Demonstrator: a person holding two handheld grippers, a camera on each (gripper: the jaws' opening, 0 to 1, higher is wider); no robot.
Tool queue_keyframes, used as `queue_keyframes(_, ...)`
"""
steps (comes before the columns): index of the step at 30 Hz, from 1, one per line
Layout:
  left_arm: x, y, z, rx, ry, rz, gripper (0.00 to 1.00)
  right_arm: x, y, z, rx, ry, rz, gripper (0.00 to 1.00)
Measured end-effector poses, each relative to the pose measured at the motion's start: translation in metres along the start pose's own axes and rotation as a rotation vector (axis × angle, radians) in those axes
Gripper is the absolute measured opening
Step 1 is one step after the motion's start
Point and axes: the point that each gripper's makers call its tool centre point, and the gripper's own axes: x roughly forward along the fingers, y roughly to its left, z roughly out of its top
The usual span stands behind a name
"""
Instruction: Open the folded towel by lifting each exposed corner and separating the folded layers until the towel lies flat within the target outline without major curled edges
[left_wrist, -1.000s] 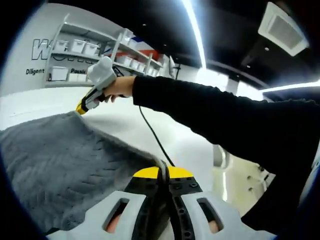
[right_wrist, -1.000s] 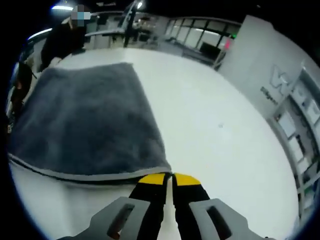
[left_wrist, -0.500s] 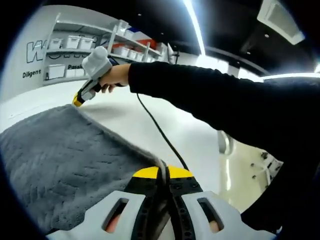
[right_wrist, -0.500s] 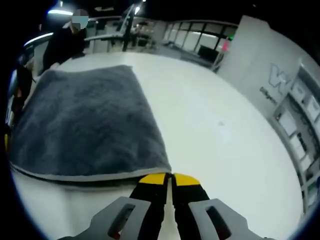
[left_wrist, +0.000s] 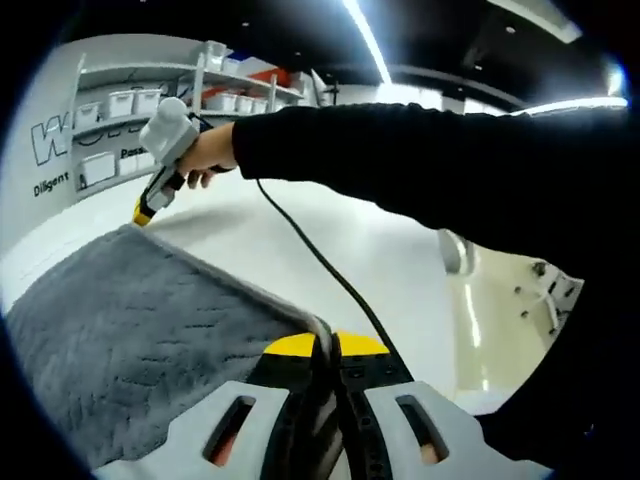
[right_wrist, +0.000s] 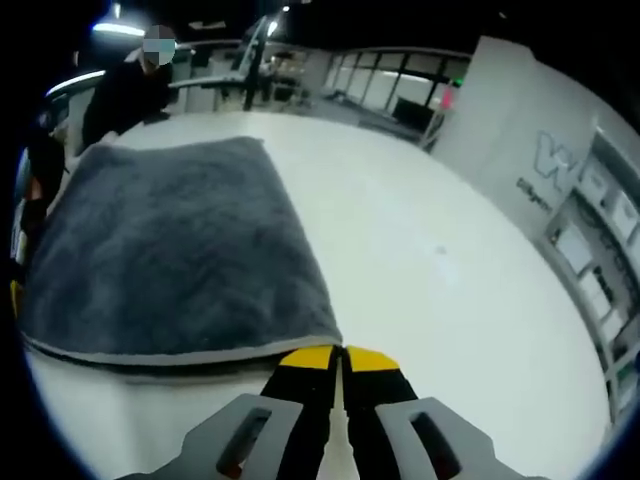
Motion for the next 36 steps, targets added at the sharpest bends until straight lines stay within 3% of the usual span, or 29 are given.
queue_keyframes(1, 0.039, -0.013, -0.008, 0.005, -0.002, 0.001, 0.03, 0.000, -0.001, 0.000, 0.000, 0.000, -0.001, 0.00)
queue_keyframes(2, 0.043, -0.014, -0.009, 0.003, -0.002, 0.003, 0.03, 0.000, -0.001, 0.000, -0.001, 0.001, -0.003, 0.00)
queue_keyframes(25, 0.044, -0.017, -0.011, 0.012, -0.005, -0.012, 0.06, 0.001, -0.006, 0.000, 0.038, -0.006, -0.008, 0.00)
queue_keyframes(28, 0.041, -0.023, -0.009, -0.001, 0.012, -0.059, 0.23, 0.001, -0.006, 0.000, 0.039, -0.001, -0.018, 0.00)
queue_keyframes(29, 0.040, -0.025, -0.009, 0.027, 0.026, -0.070, 0.30, 0.001, -0.009, 0.000, 0.058, 0.009, -0.040, 0.03)
queue_keyframes(32, 0.040, -0.028, -0.002, 0.098, 0.002, -0.059, 0.52, -0.002, -0.016, 0.000, 0.070, 0.024, -0.077, 0.18)
queue_keyframes(36, 0.034, -0.035, 0.007, 0.121, -0.050, -0.056, 0.94, -0.010, -0.017, -0.004, 0.126, 0.048, -0.087, 0.36)
